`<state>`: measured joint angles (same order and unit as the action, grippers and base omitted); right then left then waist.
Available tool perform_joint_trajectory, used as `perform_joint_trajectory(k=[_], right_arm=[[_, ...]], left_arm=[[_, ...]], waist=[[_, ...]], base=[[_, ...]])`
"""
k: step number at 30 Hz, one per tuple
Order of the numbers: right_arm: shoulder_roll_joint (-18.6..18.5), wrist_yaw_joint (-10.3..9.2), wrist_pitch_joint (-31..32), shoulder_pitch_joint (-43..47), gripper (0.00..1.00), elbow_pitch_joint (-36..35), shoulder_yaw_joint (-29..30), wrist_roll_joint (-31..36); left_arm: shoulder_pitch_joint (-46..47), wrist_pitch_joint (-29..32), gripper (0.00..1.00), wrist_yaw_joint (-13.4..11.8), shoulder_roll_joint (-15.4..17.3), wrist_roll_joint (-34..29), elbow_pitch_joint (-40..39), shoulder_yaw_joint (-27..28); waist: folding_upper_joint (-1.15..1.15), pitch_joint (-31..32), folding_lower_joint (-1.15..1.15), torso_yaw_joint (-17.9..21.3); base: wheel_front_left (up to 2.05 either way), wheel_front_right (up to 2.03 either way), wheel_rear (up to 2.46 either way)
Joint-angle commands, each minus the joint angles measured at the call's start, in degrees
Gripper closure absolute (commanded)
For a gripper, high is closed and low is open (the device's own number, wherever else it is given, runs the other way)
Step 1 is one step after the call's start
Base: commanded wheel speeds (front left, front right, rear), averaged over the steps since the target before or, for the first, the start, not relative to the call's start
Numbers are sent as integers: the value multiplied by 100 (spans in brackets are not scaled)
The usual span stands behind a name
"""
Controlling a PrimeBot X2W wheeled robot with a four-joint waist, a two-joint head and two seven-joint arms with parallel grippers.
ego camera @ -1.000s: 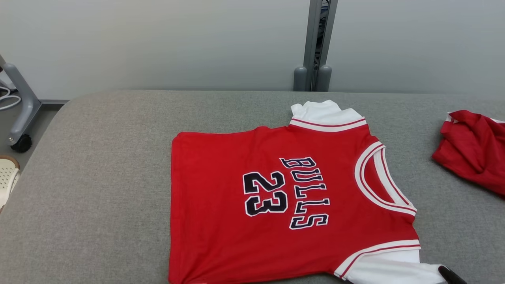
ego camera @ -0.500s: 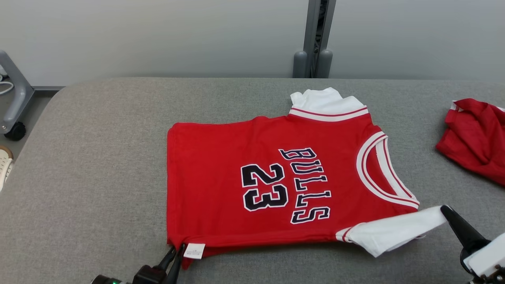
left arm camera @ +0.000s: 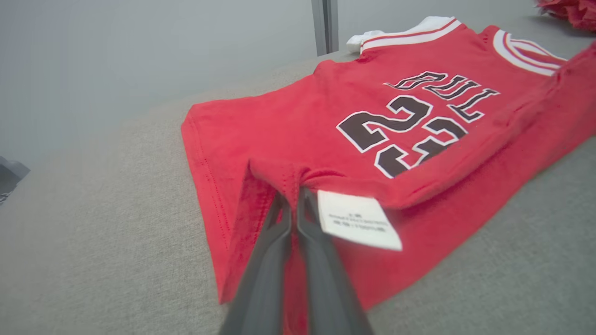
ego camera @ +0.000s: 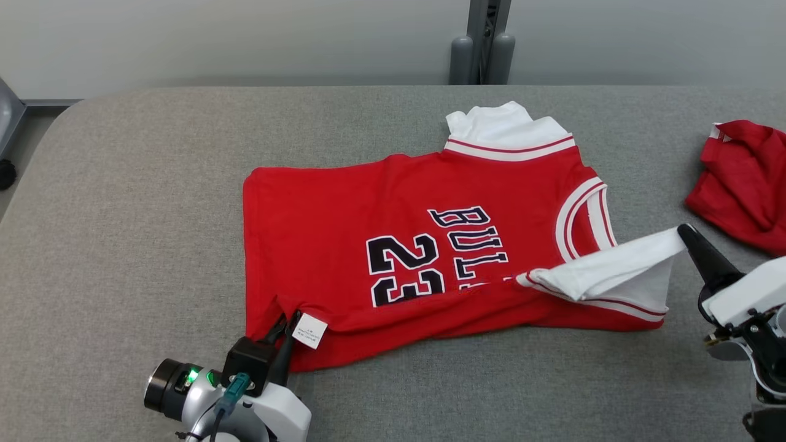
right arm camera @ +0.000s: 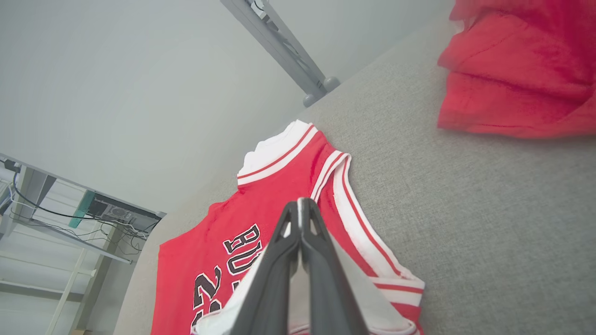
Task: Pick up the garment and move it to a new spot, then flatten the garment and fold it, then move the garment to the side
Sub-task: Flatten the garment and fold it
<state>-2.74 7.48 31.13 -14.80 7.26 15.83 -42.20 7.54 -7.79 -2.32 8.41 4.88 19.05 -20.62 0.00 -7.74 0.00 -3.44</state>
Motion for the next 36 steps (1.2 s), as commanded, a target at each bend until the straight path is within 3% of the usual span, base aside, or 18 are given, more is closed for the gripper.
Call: perform_joint_trajectory(k=[1, 9, 25, 36], right_arm=[[-35, 3, -101, -201, 100, 159, 25, 74], [-34, 3, -352, -983, 100, 1286, 23, 597], [-35, 3, -478, -1509, 100, 2144, -207, 1041], [-34, 3, -977, -2074, 100, 2957, -455, 1176]], left_arm=[[120, 59, 100, -48, -8, 46, -14, 45], [390, 88, 100, -203, -174, 275, 82, 153], [746, -287, 100, -338, -345, 535, 840, 212], [1156, -497, 100, -289, -434, 688, 1590, 128]], waist=[[0, -81, 0, 18], [0, -263, 0, -128], [0, -459, 0, -281], [0, -646, 0, -400]], base=[[0, 0, 0], [0, 0, 0], [0, 0, 0], [0, 0, 0]])
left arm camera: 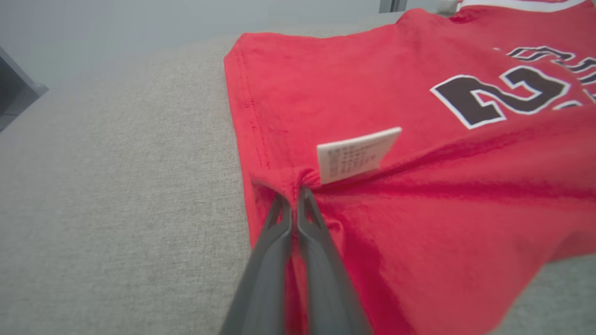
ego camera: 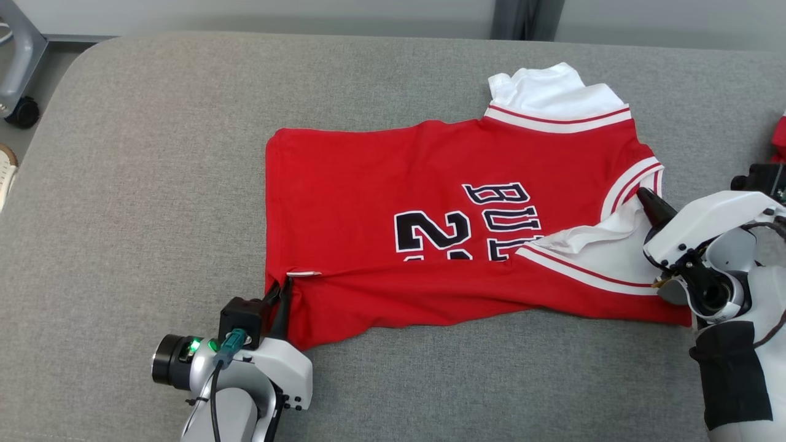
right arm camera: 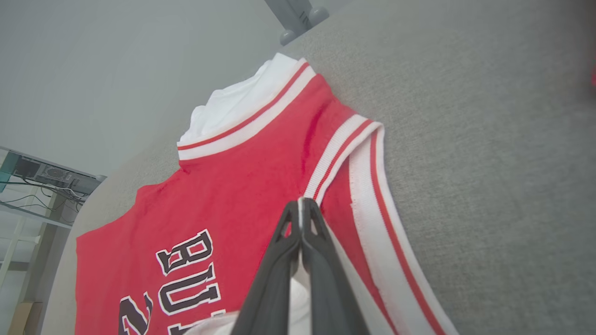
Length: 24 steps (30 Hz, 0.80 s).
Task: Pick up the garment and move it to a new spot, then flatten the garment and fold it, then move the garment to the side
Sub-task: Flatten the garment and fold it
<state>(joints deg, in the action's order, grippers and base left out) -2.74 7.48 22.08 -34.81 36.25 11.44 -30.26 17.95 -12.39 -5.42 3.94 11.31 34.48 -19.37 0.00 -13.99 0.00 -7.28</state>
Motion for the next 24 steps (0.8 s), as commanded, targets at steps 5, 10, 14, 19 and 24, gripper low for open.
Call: perform_joint_trajectory(k=[5, 10, 14, 19, 24], right_arm=[[-34, 3, -354, -272, 0, 376, 1, 124], [-37, 3, -646, -445, 0, 504, -24, 153], [-35, 3, -943, -522, 0, 394, -183, -55], [-66, 3, -1303, -430, 0, 86, -502, -277], [-265, 3, -1568, -139, 0, -253, -827, -274]], left_arm=[[350, -106, 0, -8, -10, 50, 304, -82], [498, -222, 0, -61, -29, -6, 365, -139], [508, -270, 0, -143, 11, -40, 267, -89], [365, -276, 0, -212, 70, -80, -18, 14], [163, -279, 0, -259, 134, -127, -410, 117]], waist=[[0, -70, 0, -47], [0, -56, 0, -27], [0, 22, 0, 6], [0, 208, 0, 52], [0, 396, 0, 87]], base=[[0, 0, 0], [0, 0, 0], [0, 0, 0], [0, 0, 0], [0, 0, 0]])
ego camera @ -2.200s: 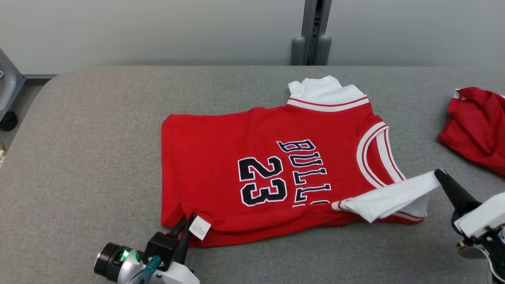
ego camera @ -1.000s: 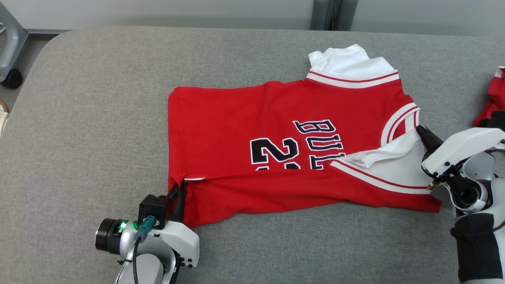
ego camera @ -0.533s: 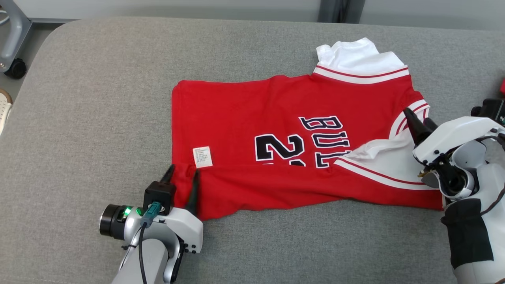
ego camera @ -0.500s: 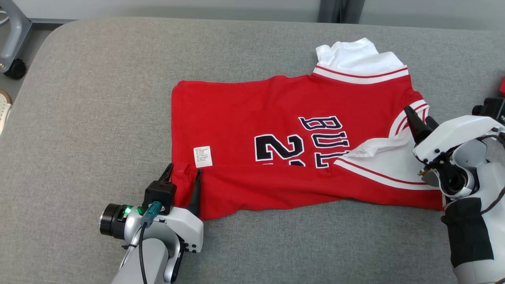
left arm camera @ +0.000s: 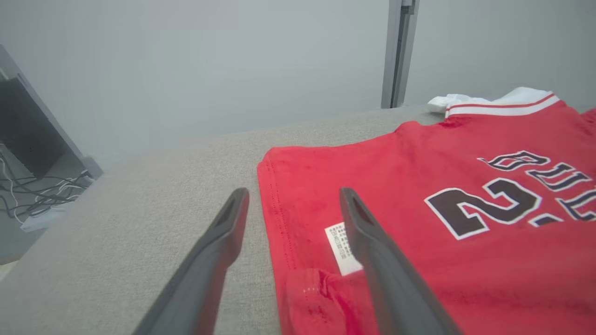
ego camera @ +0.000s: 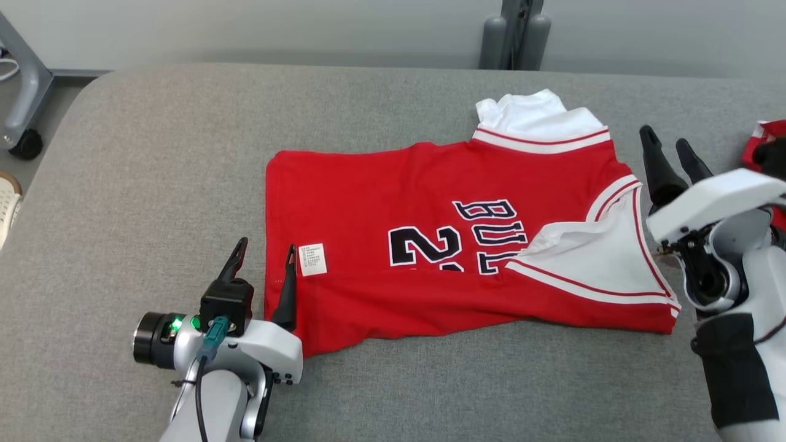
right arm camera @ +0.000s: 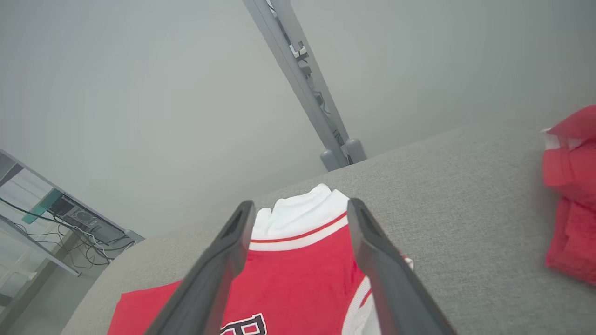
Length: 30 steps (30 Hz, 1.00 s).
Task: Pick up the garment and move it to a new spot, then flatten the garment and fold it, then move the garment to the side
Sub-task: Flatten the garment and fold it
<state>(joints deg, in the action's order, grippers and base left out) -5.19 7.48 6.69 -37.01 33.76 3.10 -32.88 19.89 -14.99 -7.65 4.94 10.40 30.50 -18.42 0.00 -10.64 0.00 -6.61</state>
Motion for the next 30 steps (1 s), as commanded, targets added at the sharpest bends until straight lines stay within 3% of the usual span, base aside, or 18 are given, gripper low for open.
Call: perform_joint_trajectory(k=[1, 4, 9, 20, 30], right_arm=[[-63, 3, -92, 167, 0, -113, -72, -13], [-265, 3, -255, 535, 0, -458, -252, 28], [-345, 3, -460, 1252, 0, -1009, -56, -34], [72, 3, -442, 2647, 0, -1826, 414, -19], [206, 3, -315, 3123, 0, -1982, 538, -51]], left_arm=[[-106, -19, 0, -46, 49, -47, -105, 43], [-337, -20, 0, -43, 75, -79, -373, 89], [-770, -19, 0, -47, 86, -90, -831, 239], [-1554, -20, 0, 20, -6, -176, -1334, 517], [-1822, -20, 0, 137, -133, -147, -1356, 677]], waist=[[0, 105, 0, 32], [0, 230, 0, 59], [0, 366, 0, 113], [0, 506, 0, 279], [0, 592, 0, 314]], base=[[0, 0, 0], [0, 0, 0], [0, 0, 0], [0, 0, 0], [0, 0, 0]])
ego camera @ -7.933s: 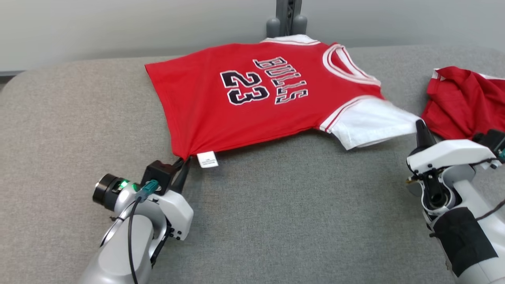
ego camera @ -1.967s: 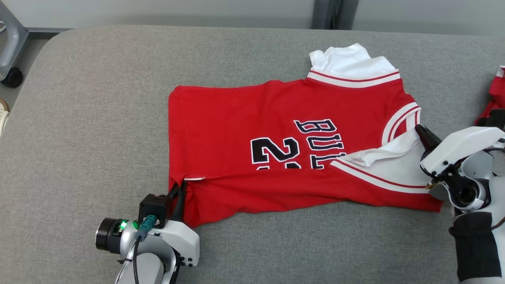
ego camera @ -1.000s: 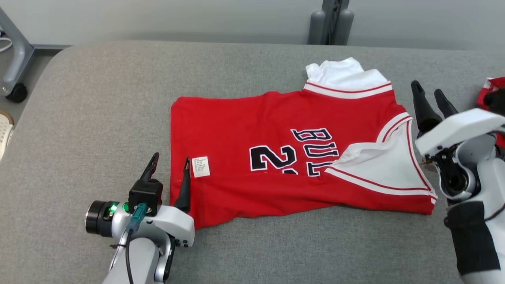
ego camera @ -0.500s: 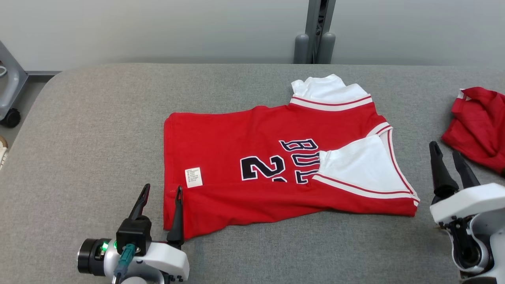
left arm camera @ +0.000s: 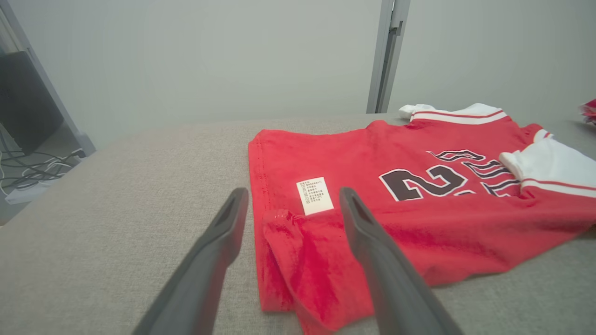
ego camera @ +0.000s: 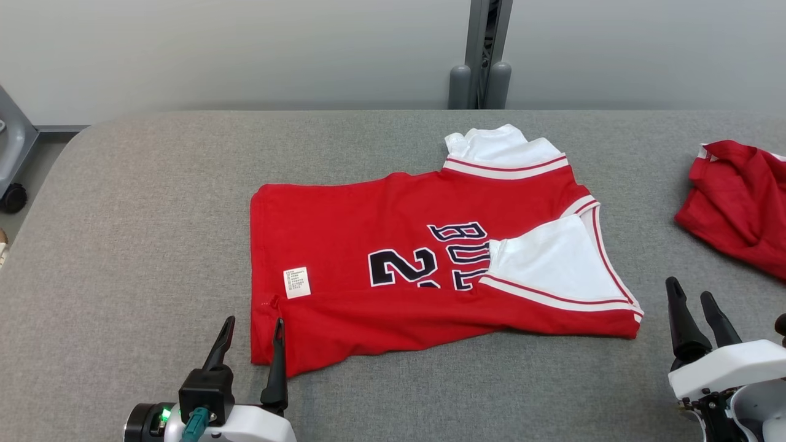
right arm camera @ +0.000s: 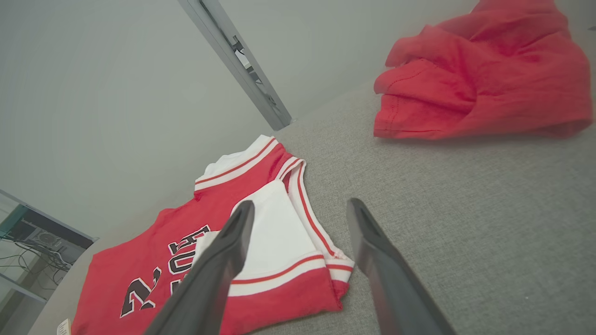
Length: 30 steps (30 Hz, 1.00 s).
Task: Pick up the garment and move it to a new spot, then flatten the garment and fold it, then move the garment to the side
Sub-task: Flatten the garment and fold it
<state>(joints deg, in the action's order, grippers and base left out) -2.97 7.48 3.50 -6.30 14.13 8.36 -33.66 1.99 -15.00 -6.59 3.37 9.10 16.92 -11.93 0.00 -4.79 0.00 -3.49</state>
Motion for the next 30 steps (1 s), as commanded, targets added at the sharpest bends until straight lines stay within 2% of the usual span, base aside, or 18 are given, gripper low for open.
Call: perform_joint_trajectory(k=[1, 18, 22, 30], right_arm=[[-11, 3, 20, 65, 0, -27, 17, 32], [-7, 3, 78, 89, 0, 0, -81, -67], [-8, 3, 231, 114, 0, 144, -58, -146], [-10, 3, 644, 29, 0, 580, 5, -608]], left_arm=[[-40, -19, 0, 37, 18, -29, 4, 43], [-71, -19, 0, 154, -31, -105, 29, 74], [-193, -20, 0, 275, -36, 692, 16, -7], [-229, 282, 0, 697, -29, 2634, 329, -905]], waist=[[0, 18, 0, 1], [0, 41, 0, -22], [0, 3, 0, -5], [0, -84, 0, -11]], base=[[0, 0, 0], [0, 0, 0], [0, 0, 0], [0, 0, 0]])
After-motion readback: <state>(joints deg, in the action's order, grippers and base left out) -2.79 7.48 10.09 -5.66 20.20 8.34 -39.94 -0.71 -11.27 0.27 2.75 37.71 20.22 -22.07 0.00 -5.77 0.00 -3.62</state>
